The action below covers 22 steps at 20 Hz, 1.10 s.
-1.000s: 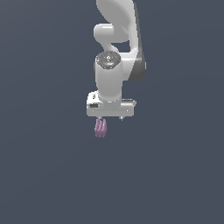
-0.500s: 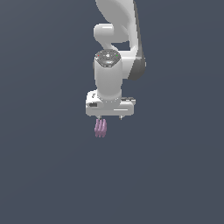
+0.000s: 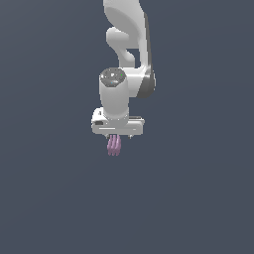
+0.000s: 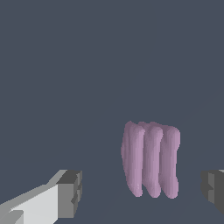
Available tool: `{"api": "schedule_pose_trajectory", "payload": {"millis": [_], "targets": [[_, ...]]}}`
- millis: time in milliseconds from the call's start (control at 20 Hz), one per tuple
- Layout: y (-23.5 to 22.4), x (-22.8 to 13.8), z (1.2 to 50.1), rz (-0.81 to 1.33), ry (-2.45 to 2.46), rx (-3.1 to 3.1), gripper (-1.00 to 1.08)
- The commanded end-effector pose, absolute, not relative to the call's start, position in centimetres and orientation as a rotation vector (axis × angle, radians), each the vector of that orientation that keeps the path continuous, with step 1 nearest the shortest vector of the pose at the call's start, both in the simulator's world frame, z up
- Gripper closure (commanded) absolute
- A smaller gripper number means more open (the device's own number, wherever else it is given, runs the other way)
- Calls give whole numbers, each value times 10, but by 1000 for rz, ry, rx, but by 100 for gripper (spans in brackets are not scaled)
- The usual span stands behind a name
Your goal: Pick up the object and move it to a goal position.
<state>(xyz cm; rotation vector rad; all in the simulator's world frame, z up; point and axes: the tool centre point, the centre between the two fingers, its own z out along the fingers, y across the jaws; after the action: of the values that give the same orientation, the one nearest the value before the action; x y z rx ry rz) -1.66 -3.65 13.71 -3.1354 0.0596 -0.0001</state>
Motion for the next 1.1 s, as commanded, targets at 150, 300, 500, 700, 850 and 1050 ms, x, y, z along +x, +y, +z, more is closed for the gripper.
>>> {"api": "schedule_pose_trajectory", "payload": {"millis": [150,300,500,700,850,1050], "targets": [[-56,-25,114,0,109,-3138,-92],[-60,-28,109,0,121,-3139,-92],[-60,-28,108,2,122,-3139,-92],[-60,-28,100,2,122,-3139,-92],[-60,-29,87,1,123,-3139,-92],[-61,-29,68,1,124,-3139,-92]]}}
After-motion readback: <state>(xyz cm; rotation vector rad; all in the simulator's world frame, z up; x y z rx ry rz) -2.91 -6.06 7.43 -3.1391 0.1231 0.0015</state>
